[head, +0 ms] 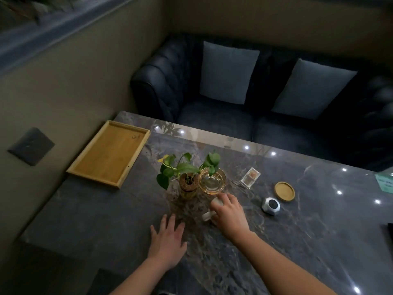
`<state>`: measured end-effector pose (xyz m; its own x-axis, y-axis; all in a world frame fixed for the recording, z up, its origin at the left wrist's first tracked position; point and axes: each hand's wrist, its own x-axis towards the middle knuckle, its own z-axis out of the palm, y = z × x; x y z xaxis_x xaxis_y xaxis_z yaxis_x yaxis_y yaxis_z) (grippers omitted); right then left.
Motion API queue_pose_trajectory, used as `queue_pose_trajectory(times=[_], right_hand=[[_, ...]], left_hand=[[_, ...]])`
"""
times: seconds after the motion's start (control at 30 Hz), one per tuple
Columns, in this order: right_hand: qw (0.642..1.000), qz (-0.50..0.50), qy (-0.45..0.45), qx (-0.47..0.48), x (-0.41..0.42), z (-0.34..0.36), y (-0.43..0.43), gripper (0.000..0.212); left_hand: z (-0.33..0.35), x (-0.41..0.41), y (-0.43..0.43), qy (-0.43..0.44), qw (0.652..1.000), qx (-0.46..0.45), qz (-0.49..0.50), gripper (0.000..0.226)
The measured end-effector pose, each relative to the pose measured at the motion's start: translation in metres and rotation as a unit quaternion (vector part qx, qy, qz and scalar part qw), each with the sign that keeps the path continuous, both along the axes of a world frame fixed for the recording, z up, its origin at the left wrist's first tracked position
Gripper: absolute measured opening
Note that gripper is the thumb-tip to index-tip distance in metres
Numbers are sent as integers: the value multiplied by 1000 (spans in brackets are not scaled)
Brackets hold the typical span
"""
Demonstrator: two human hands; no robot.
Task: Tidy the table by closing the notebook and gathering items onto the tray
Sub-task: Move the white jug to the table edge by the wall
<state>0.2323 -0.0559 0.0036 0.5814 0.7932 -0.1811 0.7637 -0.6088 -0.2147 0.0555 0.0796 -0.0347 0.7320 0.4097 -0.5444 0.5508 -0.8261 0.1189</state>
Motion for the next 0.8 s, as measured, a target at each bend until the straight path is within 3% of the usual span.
queue_pose_trajectory(times=[0.1, 0.17, 0.3, 0.37, 0.5, 0.53, 0.57, 0.67, 0.7, 0.8], right_hand=[[999, -7, 21, 34, 1, 2, -11, 21], [990, -58, 65, 109, 0, 7, -21, 17], [923, -247, 165, 246, -8, 16, -38, 11], [839, -345, 281, 314, -14, 19, -44, 12], [591, -475, 495, 426, -26, 9, -52, 3], [553, -485, 517, 439, -29, 5, -53, 3], [527, -489, 529, 451, -32, 1, -54, 2], [477, -490, 542, 488, -37, -6, -53, 7], [465, -489, 547, 495, -39, -8, -54, 8], [467, -469, 566, 492, -42, -15, -56, 10]], left_hand=[[5, 3, -2, 1, 1000, -4, 5, 65], [8, 5, -2, -5, 1000, -22, 21, 63], [16, 12, -8, -75, 991, -70, 89, 57], [20, 16, -15, -123, 979, -103, 123, 53], [29, 29, -33, -179, 944, -205, 186, 49], [32, 33, -38, -192, 915, -264, 238, 48], [34, 37, -43, -203, 864, -341, 309, 44], [37, 46, -56, -196, 668, -526, 489, 34], [37, 48, -59, -194, 637, -542, 513, 32], [32, 50, -66, -217, 597, -525, 567, 21]])
